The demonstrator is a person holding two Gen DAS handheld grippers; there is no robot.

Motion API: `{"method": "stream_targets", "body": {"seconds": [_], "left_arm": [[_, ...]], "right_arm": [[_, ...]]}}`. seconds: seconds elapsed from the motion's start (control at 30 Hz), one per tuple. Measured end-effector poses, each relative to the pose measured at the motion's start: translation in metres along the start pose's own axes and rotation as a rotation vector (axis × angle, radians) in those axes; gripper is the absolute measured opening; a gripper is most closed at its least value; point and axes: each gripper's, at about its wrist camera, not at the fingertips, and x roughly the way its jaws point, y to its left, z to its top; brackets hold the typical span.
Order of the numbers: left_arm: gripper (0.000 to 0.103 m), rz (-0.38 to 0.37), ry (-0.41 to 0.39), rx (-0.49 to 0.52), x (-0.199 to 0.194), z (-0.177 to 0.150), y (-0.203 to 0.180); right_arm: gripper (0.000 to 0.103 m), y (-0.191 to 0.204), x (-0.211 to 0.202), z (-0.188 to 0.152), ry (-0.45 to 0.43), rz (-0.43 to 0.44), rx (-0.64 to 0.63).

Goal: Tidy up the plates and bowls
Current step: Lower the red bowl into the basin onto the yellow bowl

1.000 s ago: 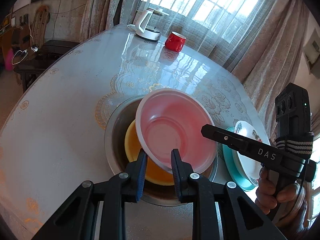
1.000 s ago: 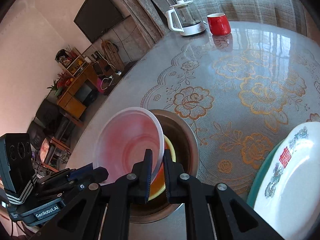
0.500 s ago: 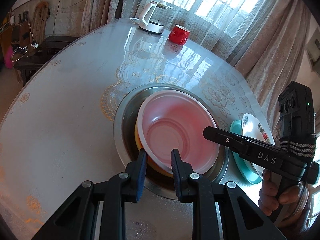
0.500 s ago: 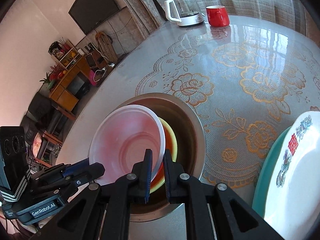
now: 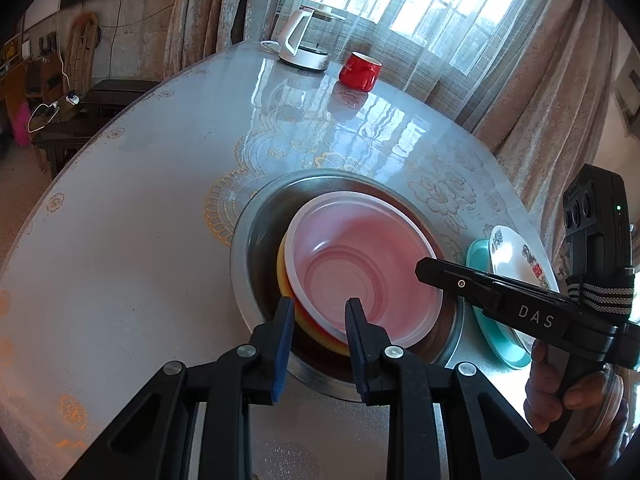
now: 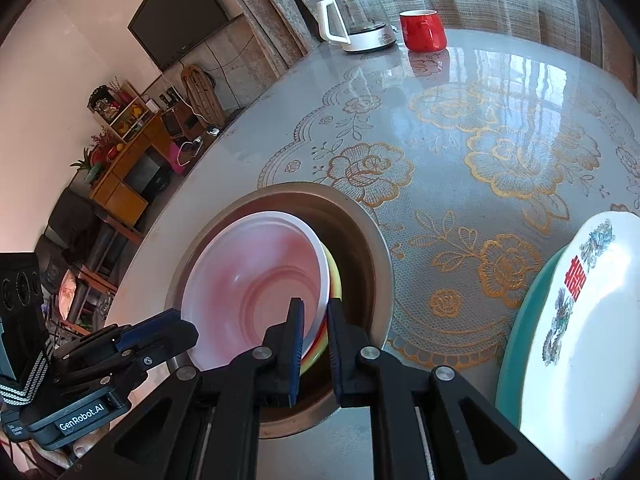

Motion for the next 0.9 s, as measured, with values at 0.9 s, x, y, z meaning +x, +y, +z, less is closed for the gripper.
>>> {"method": "stream_targets", "body": {"seconds": [0.9], "left_arm": [[0.029, 0.032, -0.025, 0.025, -0.0037, -0.0037, -0.0031]], "right_arm": [[0.014, 0.0075, -0.0029, -0.0077, -0.030, -0.041, -0.061]]}}
